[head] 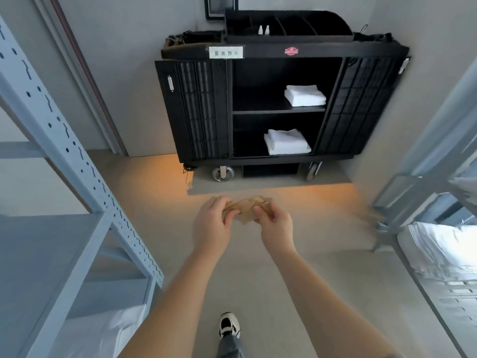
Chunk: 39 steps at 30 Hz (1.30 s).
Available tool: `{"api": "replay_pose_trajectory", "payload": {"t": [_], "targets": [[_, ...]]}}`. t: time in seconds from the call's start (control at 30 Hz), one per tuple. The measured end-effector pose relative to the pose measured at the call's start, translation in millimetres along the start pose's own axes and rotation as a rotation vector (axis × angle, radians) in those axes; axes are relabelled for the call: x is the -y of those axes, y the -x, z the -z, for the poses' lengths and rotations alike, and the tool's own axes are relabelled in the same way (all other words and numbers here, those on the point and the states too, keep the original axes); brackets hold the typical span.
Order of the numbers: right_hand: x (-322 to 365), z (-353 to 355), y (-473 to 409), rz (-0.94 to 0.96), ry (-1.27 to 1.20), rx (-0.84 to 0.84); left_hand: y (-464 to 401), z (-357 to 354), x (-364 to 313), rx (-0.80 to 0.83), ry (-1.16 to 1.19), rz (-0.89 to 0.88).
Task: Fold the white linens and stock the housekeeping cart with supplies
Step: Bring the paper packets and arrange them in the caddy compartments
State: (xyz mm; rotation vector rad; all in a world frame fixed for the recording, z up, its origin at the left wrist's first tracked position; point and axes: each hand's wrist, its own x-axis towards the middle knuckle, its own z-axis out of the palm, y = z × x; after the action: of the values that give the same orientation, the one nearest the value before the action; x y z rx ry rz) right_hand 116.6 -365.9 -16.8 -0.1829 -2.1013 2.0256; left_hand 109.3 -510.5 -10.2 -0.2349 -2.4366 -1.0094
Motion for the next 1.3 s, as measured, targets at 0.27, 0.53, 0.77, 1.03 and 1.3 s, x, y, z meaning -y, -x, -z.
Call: {"api": "replay_pose_trajectory", "payload": {"t": [0.27, 0.53, 0.77, 1.03, 1.3], "targets": [[0.4, -35.3, -176.8, 0.001, 0.092, -0.032, -158.9, -75.9, 57.3, 0.028, 0.013, 0.016], [14.2, -53.2, -330.8, 0.031, 0.141, -0.084, -313.0, -144.0, 88.8, 0.084, 0.052, -0.032], [14.5, -42.3, -441.2, 0.085, 0.14, -0.079, -409.1, -210.3, 98.2, 0.126, 0.022, -0.059], [17.1, -4.2, -590.5, 0.122, 0.139, -0.078, -528.2, -298.8, 75.5, 0.068, 0.046, -0.093], [53.3, 34.1, -750.6, 0.096, 0.059, -0.018, -666.9, -377.1, 32.9, 0.005, 0.248, -0.011]]}}
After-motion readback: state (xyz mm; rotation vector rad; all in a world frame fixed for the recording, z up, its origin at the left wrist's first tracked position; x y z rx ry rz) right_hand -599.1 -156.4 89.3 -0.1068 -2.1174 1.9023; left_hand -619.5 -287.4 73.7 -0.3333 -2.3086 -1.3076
